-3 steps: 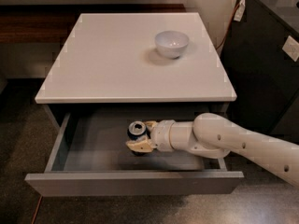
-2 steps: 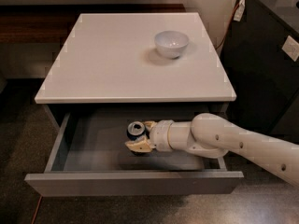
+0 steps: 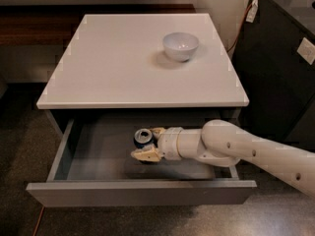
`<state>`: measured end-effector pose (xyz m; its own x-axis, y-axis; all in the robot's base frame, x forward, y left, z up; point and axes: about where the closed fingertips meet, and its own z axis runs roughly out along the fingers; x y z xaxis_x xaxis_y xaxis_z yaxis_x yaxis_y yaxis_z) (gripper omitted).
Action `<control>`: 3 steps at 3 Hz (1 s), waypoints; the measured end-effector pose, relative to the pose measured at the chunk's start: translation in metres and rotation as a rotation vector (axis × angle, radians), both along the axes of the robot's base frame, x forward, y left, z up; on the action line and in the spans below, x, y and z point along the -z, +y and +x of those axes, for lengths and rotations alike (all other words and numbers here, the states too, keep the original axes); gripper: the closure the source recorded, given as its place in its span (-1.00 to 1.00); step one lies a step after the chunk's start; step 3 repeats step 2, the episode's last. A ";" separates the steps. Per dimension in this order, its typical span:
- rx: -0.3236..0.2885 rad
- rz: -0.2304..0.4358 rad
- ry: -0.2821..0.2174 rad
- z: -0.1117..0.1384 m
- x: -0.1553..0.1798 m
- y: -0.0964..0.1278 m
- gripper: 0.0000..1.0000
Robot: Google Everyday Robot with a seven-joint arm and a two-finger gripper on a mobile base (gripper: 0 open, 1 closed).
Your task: Place pepsi can into top drawer
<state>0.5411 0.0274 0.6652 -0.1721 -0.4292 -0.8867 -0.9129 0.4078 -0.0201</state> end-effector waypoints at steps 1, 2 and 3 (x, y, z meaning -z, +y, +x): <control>-0.003 0.000 0.000 0.000 0.000 0.002 -1.00; -0.003 0.000 0.000 0.000 0.000 0.002 -1.00; -0.003 0.000 0.000 0.000 0.000 0.002 -1.00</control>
Offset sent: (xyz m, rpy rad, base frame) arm -0.0005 0.0016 -0.0001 0.0004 0.0003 0.0029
